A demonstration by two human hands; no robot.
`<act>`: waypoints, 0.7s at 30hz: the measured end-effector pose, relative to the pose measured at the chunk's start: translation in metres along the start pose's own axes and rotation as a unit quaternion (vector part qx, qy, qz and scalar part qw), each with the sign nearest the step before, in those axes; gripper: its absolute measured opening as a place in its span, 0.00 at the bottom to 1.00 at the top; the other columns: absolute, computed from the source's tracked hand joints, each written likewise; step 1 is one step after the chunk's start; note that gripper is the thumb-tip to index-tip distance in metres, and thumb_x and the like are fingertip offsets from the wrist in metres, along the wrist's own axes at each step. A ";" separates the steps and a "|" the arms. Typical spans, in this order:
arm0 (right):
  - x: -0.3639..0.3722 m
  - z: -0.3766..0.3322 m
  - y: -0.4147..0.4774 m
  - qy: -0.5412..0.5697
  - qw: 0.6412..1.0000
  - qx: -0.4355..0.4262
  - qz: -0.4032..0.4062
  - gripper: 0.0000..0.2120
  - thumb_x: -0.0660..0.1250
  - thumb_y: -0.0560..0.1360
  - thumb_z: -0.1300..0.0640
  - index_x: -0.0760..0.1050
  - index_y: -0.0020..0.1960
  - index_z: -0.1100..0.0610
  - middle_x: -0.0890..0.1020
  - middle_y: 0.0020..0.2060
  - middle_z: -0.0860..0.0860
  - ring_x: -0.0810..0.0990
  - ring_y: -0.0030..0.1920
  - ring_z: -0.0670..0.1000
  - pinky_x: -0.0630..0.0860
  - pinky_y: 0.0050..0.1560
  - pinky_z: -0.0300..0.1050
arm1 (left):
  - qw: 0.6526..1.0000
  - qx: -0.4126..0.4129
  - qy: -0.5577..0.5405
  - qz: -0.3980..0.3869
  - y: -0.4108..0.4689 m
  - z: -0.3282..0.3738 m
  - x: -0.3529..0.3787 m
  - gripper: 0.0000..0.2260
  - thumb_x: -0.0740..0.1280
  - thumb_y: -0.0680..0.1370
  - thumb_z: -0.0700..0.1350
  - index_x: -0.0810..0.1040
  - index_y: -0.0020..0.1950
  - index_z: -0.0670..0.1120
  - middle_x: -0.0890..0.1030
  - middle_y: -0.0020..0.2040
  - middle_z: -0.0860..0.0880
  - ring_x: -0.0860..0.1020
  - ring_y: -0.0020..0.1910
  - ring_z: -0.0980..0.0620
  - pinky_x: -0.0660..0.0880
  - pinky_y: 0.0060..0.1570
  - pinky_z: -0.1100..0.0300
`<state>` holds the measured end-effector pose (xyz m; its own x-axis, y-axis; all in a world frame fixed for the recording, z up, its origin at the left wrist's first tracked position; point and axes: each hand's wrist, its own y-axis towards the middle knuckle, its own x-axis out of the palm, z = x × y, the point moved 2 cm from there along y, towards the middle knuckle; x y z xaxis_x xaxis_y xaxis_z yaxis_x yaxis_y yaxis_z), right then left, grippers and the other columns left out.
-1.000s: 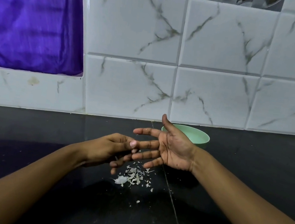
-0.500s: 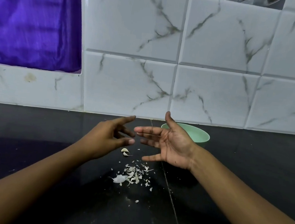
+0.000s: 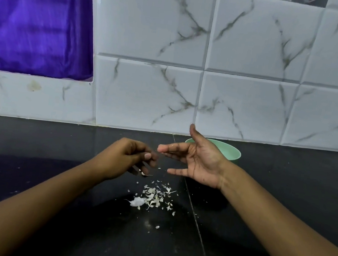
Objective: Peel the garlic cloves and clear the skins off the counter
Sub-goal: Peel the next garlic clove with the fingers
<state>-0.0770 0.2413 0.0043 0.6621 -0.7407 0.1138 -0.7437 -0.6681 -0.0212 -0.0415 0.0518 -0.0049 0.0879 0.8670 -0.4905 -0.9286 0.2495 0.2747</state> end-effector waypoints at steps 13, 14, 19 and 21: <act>0.015 0.006 0.003 -0.296 0.916 -0.178 0.204 0.12 0.77 0.66 0.54 0.75 0.31 0.56 0.82 0.29 0.51 0.83 0.35 0.50 0.79 0.39 0.43 | 0.970 0.069 0.217 0.085 -0.002 0.005 -0.010 0.06 0.70 0.75 0.52 0.81 0.39 0.53 0.83 0.32 0.53 0.81 0.30 0.58 0.75 0.38 0.59; 0.016 0.009 0.004 -0.237 0.947 -0.139 0.168 0.10 0.73 0.71 0.54 0.77 0.35 0.57 0.82 0.32 0.52 0.83 0.35 0.49 0.79 0.39 0.42 | 0.973 0.080 0.205 0.074 -0.001 0.004 -0.010 0.01 0.71 0.74 0.50 0.81 0.44 0.56 0.84 0.37 0.55 0.83 0.35 0.59 0.76 0.42 0.59; 0.013 0.017 0.008 -0.030 0.997 0.023 0.074 0.28 0.51 0.81 0.43 0.80 0.47 0.63 0.81 0.52 0.57 0.79 0.58 0.54 0.78 0.50 0.58 | 0.940 0.056 0.318 0.110 -0.003 0.002 -0.002 0.16 0.73 0.63 0.66 0.82 0.43 0.57 0.82 0.37 0.60 0.81 0.39 0.64 0.78 0.44 0.58; 0.013 0.017 0.008 -0.003 0.998 0.038 0.058 0.32 0.48 0.80 0.39 0.81 0.48 0.63 0.78 0.59 0.59 0.74 0.63 0.55 0.76 0.53 0.61 | 0.903 0.049 0.406 0.135 -0.003 0.004 0.001 0.19 0.69 0.62 0.71 0.80 0.39 0.56 0.79 0.34 0.60 0.79 0.39 0.62 0.75 0.40 0.61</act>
<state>-0.0731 0.2254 -0.0110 0.5722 -0.8140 0.0997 -0.8070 -0.5805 -0.1085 -0.0373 0.0535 -0.0028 -0.4666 0.3106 -0.8281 -0.8369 0.1478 0.5270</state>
